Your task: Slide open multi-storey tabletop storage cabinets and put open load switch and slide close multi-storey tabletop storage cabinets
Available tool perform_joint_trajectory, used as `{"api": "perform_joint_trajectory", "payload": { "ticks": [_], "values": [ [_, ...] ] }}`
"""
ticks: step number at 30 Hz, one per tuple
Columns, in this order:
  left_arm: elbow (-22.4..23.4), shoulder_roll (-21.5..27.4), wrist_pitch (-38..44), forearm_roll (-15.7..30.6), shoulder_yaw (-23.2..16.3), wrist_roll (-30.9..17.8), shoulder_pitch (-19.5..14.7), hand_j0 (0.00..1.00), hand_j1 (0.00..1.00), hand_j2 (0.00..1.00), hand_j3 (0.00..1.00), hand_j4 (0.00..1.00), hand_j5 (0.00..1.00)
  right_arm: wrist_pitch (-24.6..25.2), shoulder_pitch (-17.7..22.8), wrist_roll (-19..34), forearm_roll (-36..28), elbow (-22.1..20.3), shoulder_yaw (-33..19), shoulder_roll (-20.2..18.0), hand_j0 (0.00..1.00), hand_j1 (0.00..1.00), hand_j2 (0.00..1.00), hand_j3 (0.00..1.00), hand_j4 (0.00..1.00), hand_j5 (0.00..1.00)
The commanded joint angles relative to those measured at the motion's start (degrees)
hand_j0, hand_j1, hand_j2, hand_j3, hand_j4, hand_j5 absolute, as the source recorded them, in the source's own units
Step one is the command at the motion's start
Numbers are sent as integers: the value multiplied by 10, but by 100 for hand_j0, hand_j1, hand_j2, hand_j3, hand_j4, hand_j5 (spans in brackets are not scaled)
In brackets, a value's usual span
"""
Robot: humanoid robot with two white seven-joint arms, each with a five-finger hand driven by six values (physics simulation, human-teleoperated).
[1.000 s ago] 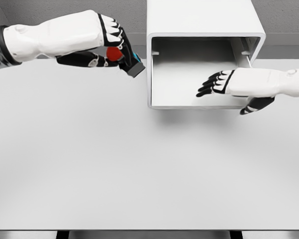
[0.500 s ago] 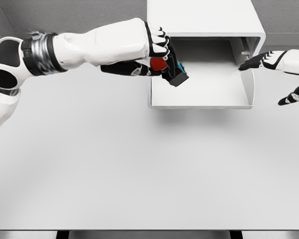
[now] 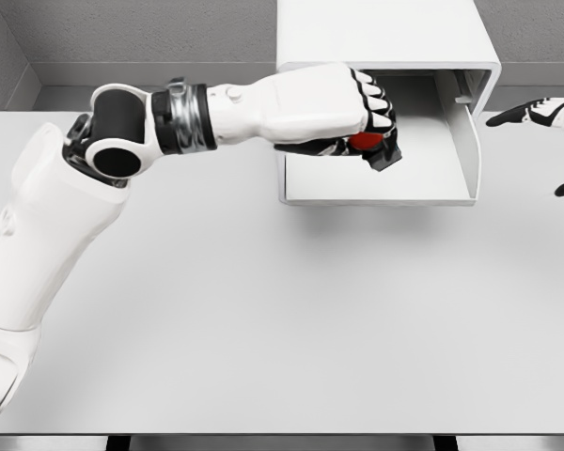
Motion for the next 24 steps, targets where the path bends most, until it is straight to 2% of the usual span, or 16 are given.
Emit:
{"api": "perform_joint_trajectory", "payload": {
  "ticks": [1,4,14,19,21,24],
  "values": [
    [24,-14,3,-27,0,1,0,49,49,49,49,49,49,2,0,0,-4,7,0,-4,100,100,100,100,100,100],
    [40,-33,3,-52,0,1,0,49,49,49,49,49,49,2,0,0,-4,6,1,-7,100,100,100,100,100,100],
    [57,-48,3,-61,2,1,-2,49,49,49,49,49,49,2,0,0,-4,1,8,-6,100,100,100,100,100,100],
    [60,-50,3,-86,2,1,0,49,49,49,49,49,49,2,0,0,-4,1,8,-6,100,100,100,100,100,100],
    [60,-50,3,-111,2,1,3,50,50,50,50,50,50,2,0,0,-4,1,8,-6,100,100,100,100,100,100],
    [75,-62,3,-127,2,1,4,50,50,50,50,50,50,2,0,0,-4,1,8,-6,100,100,100,100,100,100]
  ]
}}
